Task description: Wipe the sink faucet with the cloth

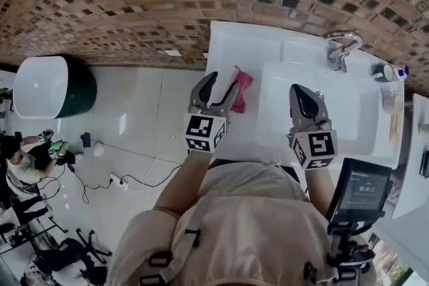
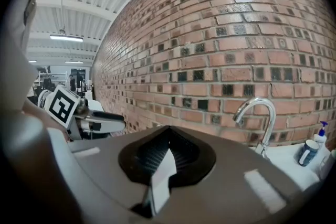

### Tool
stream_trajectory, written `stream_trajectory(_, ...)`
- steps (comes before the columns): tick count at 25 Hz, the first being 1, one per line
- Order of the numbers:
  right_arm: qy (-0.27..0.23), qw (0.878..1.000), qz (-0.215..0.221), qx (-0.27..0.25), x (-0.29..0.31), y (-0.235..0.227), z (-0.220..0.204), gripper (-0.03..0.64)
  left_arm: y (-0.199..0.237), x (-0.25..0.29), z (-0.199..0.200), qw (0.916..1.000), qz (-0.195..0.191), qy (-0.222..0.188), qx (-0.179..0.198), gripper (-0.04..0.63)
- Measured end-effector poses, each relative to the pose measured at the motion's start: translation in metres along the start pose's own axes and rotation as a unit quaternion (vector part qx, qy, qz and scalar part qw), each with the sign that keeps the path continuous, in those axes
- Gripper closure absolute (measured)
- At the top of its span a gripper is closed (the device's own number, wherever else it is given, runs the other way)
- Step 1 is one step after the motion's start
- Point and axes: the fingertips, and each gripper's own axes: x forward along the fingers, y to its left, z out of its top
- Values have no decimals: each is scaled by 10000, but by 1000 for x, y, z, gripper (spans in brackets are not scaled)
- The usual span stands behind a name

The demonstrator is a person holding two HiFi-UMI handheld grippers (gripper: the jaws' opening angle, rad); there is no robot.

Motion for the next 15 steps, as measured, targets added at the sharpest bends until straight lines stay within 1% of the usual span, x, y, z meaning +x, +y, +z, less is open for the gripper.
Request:
stream_trajectory(3, -186, 9998, 9, -114, 3, 6, 18, 630, -4, -11, 42, 9980, -128, -535, 310, 511)
stream_trajectory(4, -234, 9996, 1, -150, 4, 8, 24, 630, -6, -13, 53, 9969, -177, -667, 373, 542)
stream_trajectory(6, -330, 9992, -42, -206, 5, 9, 34, 630, -11, -17, 68, 9947, -296, -857, 482, 578)
stream_trajectory(7, -374, 9990, -71, -226, 5, 10, 38, 630, -13, -18, 74, 9936, -363, -923, 532, 592)
stream_trajectory(10, -492, 9983, -121, -271, 6, 14, 48, 630, -19, -18, 86, 9903, -527, -1060, 725, 592)
stream_trajectory(13, -628, 9974, -103, -325, 4, 19, 56, 630, -20, -13, 94, 9884, -555, -1044, 958, 592)
stream_trajectory(15, -692, 9967, -120, -401, 2, 19, 58, 630, -24, -11, 99, 9875, -623, -1034, 1014, 592)
